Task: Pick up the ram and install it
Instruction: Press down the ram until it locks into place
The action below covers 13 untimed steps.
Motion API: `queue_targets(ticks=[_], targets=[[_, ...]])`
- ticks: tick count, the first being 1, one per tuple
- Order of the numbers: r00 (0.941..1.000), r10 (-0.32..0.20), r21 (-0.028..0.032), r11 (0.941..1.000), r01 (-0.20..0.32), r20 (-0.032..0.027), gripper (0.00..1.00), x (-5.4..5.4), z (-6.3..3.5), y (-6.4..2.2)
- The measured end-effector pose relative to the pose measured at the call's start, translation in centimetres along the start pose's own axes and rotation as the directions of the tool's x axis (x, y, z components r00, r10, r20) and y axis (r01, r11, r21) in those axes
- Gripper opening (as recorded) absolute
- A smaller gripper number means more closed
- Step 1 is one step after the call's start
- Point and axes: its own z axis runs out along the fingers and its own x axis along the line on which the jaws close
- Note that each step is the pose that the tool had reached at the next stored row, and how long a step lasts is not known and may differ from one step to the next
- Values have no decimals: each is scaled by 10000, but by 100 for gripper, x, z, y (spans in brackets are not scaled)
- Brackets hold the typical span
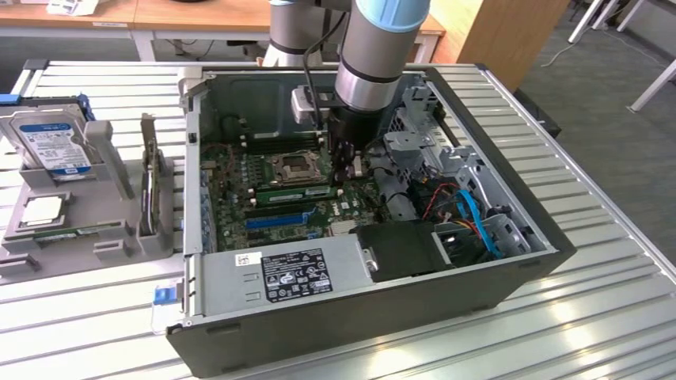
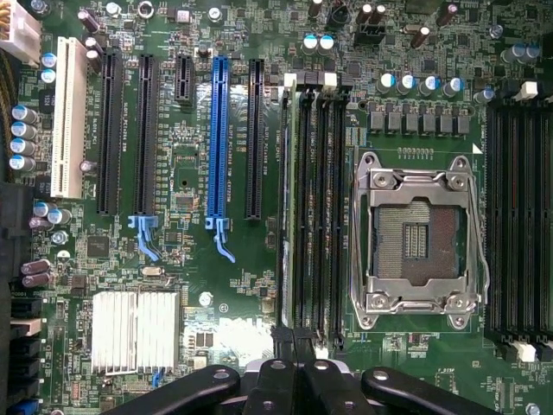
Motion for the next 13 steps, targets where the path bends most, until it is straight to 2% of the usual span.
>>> queue_targets(ticks=[13], targets=[[10000, 0, -1, 10000, 0, -1, 10, 1, 32, -1]])
